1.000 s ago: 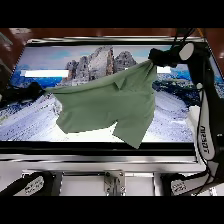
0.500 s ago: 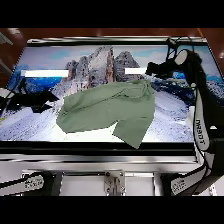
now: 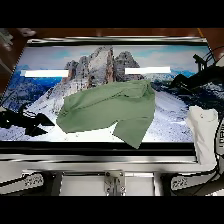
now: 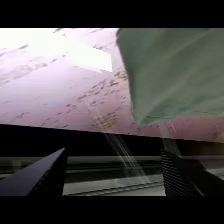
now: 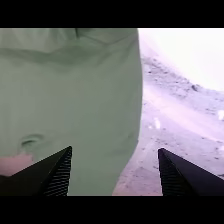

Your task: Fold the shirts.

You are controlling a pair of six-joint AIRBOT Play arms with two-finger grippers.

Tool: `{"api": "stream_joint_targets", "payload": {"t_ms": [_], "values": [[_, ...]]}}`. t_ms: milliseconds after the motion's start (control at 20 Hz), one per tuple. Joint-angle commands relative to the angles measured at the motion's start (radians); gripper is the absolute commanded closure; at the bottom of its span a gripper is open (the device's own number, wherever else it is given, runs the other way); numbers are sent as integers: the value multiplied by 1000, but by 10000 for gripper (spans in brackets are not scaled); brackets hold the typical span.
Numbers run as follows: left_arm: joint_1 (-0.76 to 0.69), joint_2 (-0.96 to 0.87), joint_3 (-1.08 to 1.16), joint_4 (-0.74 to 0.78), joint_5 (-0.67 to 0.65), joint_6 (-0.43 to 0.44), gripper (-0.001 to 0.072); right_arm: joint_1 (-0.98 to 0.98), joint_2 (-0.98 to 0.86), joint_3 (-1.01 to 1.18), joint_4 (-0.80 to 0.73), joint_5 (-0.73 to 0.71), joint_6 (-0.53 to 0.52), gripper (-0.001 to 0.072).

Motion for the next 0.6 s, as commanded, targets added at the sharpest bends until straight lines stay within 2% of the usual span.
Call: {"api": "stream_joint_targets", "payload": {"t_ms": [0,200,250,350,400,450,500,550], "values": [[-55,-16,-103,-152,151,63,4,-31,4,-41,136,33,-19,68],[-153,-109,-99,-160,189,63,5,-24,4,-41,126,24,-37,68],[-170,-124,-99,-175,206,63,31,-24,4,-41,117,24,-37,68],[-187,-131,-99,-206,248,62,332,-23,4,-42,84,32,-34,67],[-188,-131,-99,-216,259,59,450,-20,4,-50,37,40,-26,33],[-188,-131,-99,-218,259,59,494,-14,4,-77,-9,57,-21,31],[-187,-131,-99,-219,256,60,605,-8,4,-122,-26,69,-22,31],[-187,-130,-99,-219,246,66,663,-3,4,-185,-23,71,-23,31]]}}
